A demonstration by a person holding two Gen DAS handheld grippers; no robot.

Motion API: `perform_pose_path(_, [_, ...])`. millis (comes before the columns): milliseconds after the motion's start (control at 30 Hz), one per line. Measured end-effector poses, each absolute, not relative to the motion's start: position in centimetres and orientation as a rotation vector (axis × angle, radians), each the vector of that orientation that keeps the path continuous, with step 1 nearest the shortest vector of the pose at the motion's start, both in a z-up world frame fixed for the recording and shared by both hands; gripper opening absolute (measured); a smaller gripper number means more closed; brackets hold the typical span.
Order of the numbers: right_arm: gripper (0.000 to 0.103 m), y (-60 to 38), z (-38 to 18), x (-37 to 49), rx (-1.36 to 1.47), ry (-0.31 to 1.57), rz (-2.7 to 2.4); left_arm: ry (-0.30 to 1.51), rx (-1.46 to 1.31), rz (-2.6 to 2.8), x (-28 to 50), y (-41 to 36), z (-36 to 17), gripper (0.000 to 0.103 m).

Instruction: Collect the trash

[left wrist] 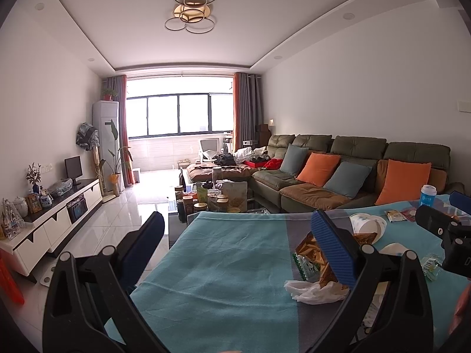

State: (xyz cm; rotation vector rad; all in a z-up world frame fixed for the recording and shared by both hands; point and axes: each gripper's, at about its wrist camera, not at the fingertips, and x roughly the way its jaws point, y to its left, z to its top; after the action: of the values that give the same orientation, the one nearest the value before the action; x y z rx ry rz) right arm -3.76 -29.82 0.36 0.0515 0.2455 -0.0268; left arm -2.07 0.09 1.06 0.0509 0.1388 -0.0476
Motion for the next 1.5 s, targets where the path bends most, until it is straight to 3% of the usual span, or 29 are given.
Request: perform_pose_path(1500, [0.097, -29.98, 0.3, -3.33, 0.059, 0.261, -0.017, 0.174, 0.049, -0.062, -1.75, 0.01, 1.06, 0.098])
